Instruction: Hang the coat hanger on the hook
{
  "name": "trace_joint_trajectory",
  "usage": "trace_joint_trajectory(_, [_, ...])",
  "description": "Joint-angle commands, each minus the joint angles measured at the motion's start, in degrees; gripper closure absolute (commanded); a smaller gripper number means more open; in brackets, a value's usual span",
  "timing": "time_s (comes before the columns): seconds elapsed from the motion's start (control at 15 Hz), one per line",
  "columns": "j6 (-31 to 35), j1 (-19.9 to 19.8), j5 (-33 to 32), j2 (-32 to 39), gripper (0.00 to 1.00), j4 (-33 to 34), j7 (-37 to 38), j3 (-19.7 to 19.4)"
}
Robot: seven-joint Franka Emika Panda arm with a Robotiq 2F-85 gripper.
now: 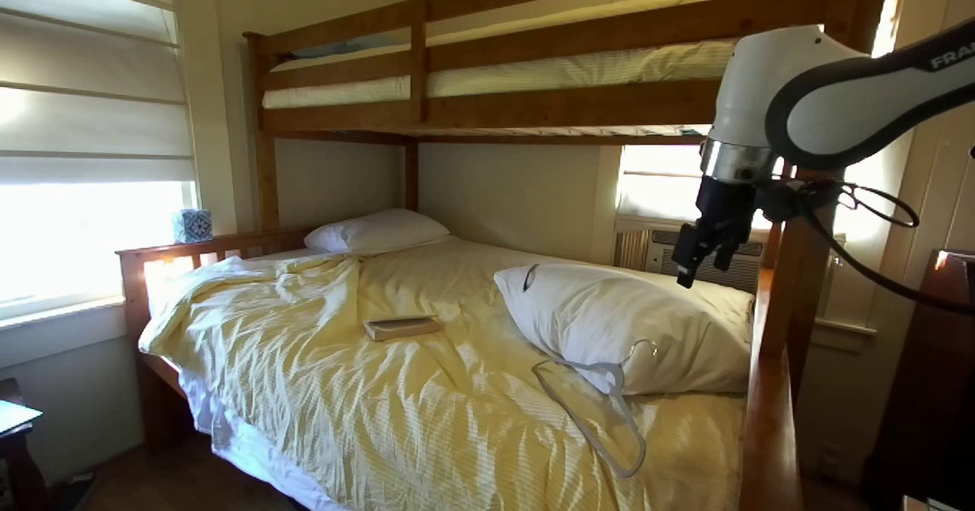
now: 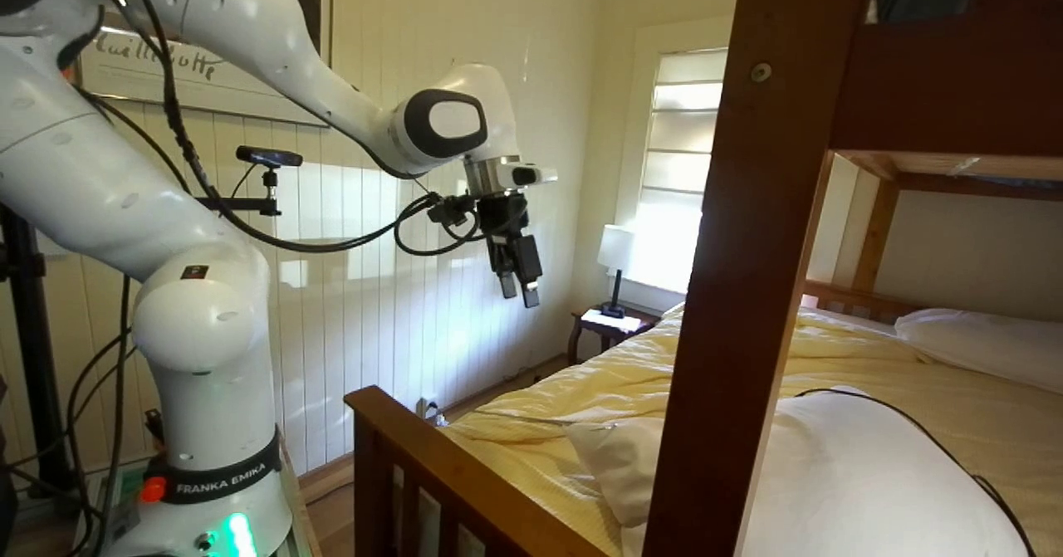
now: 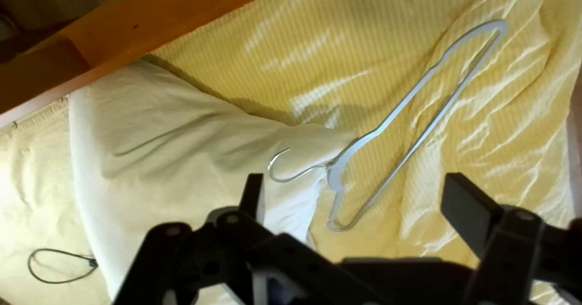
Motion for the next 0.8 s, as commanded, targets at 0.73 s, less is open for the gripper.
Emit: trace_joint_trajectory(0.73, [9.0,-8.7,-2.4,20.7,0.0,6.9,20.9,0.9])
